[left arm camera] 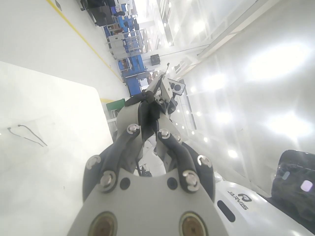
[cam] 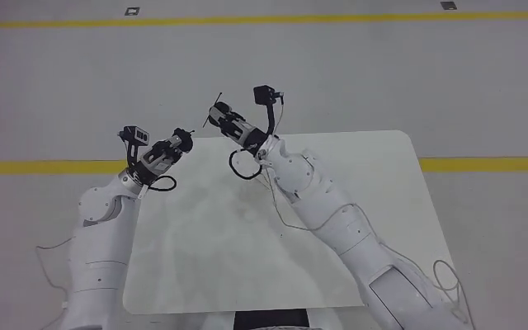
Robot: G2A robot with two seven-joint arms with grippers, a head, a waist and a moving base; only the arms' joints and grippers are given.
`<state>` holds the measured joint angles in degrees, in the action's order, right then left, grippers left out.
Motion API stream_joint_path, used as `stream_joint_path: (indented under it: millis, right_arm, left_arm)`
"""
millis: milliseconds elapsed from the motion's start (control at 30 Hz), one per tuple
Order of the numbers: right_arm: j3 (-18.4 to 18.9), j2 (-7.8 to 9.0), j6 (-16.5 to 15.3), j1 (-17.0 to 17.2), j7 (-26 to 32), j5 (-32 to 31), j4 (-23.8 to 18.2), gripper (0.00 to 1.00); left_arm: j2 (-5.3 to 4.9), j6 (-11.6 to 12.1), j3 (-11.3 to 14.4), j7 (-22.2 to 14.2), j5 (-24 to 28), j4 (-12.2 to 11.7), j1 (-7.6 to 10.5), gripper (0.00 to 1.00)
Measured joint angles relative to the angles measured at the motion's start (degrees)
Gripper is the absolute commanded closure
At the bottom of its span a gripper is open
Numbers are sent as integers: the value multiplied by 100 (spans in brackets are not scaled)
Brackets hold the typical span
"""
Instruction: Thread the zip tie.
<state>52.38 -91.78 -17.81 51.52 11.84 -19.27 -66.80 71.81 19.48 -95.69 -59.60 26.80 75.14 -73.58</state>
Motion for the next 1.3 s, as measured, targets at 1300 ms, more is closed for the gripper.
stream_joint_path:
  millis: [1300]
  right_arm:
    - [-326, -221, 179, -98, -545, -522, 208, 100]
  left_arm:
    - [0, 0, 0, 0, 0, 0, 0, 100]
